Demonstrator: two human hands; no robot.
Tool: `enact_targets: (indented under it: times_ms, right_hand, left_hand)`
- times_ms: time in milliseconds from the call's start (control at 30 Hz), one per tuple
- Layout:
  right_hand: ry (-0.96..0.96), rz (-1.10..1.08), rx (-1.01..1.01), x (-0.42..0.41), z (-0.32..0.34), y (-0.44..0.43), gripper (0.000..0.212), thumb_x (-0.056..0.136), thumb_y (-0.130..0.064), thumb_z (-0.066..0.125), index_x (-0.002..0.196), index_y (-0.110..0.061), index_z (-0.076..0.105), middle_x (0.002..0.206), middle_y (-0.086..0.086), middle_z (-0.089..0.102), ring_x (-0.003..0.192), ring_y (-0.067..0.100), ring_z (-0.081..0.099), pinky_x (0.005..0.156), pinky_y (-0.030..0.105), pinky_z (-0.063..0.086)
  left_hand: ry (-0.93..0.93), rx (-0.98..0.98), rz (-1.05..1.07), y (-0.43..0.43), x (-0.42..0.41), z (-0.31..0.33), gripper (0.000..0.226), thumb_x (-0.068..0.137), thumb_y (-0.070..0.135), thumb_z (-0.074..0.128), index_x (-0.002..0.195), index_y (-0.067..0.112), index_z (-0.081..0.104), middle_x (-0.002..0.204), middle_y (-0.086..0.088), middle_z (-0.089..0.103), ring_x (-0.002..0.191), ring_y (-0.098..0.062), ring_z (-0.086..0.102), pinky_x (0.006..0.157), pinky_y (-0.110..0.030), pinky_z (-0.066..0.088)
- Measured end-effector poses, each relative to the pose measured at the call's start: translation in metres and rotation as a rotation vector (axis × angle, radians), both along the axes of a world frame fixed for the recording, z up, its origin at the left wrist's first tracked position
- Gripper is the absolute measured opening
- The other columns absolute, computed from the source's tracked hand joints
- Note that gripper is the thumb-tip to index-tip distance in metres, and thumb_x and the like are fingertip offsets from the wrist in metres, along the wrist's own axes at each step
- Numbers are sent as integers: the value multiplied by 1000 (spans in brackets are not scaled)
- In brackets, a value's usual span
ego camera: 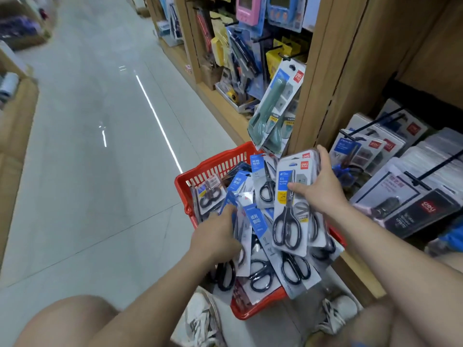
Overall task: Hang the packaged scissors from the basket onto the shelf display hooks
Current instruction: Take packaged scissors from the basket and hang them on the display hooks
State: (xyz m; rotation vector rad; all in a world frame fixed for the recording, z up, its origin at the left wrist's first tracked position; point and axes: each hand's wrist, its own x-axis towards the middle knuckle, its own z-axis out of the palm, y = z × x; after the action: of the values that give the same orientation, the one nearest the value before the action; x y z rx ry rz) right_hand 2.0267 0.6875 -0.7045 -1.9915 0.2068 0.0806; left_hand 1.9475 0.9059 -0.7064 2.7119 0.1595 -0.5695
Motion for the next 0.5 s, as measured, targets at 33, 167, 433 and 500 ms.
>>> enact_targets:
  times_ms: [33, 167, 433, 500]
  right_hand:
    - [-29, 31, 8, 0, 9, -1, 114, 75, -5, 82, 154, -41, 8, 130, -12, 51, 111, 16, 62, 93, 37, 52]
    - [-187, 137, 36, -7, 47, -2, 90, 81, -5, 77, 148, -43, 29, 122, -11, 60, 96, -2, 66, 80, 20, 56]
    - [-363, 110, 199, -42, 121, -6, 55, 80, 2, 76, 117, -29, 49, 103, -13, 63, 83, -13, 62, 77, 11, 51]
    - [-407, 54, 246, -45, 137, -6, 57, 80, 3, 75, 123, -24, 49, 99, -12, 65, 81, -9, 64, 74, 12, 52]
  left_hand:
    - [-27, 16, 4, 5, 1, 16, 78, 75, 27, 69, 142, 34, 29, 124, -3, 56, 104, -28, 60, 77, -34, 46]
    - [-245, -197, 190, 21, -1, 85, 92, 68, 24, 78, 142, 41, 26, 113, 6, 62, 96, -26, 63, 75, -32, 45]
    - [-261, -1040, 262, -34, -3, 127, 66, 65, 13, 82, 123, 30, 56, 104, -3, 76, 92, -26, 74, 84, -45, 59]
    - [-305, -1084, 273, -50, 3, 129, 45, 79, 18, 81, 116, 28, 56, 101, -2, 76, 89, -22, 74, 84, -42, 59]
